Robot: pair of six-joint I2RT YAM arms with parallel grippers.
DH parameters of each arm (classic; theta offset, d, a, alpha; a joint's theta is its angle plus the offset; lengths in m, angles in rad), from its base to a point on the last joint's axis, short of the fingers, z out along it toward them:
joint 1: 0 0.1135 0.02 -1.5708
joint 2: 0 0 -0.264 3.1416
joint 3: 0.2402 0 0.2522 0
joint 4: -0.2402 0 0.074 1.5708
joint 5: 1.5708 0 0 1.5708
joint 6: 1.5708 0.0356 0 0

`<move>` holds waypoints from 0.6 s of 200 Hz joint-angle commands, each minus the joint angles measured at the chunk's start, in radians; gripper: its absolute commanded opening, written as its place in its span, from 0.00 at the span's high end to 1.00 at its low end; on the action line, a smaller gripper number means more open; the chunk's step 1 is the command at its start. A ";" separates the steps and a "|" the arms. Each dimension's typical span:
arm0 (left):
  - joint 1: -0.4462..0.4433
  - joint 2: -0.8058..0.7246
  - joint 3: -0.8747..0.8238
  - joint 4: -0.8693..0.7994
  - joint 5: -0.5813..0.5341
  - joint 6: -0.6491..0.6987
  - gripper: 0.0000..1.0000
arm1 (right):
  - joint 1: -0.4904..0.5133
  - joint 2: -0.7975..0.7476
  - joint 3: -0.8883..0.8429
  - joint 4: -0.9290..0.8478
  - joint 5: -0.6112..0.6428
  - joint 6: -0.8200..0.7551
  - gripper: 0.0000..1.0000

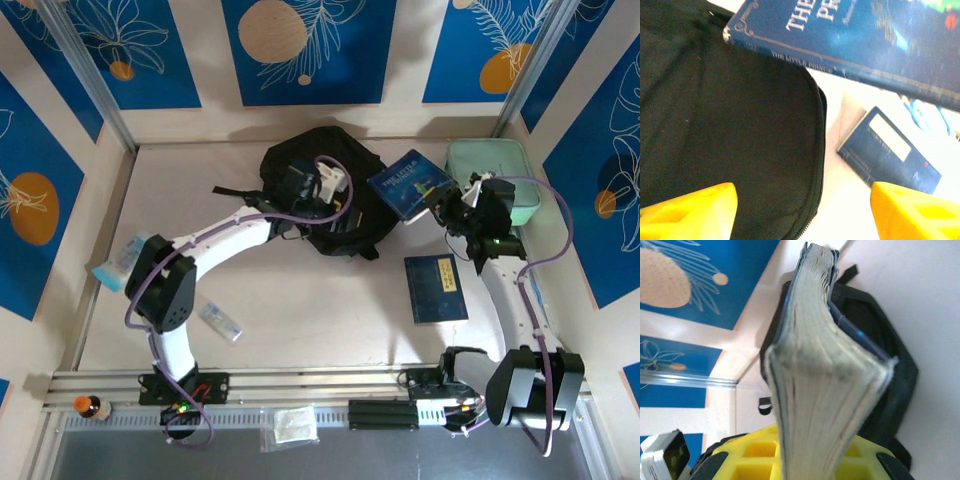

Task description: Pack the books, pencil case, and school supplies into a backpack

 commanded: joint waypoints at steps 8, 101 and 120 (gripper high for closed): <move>-0.033 0.064 0.095 -0.195 -0.005 0.243 0.32 | -0.028 -0.035 0.032 -0.053 0.000 -0.042 1.00; -0.104 0.249 0.348 -0.484 -0.170 0.556 0.43 | -0.051 -0.039 0.030 -0.076 -0.011 -0.033 1.00; -0.105 0.271 0.382 -0.496 -0.218 0.564 0.50 | -0.054 -0.042 0.031 -0.081 -0.010 -0.037 1.00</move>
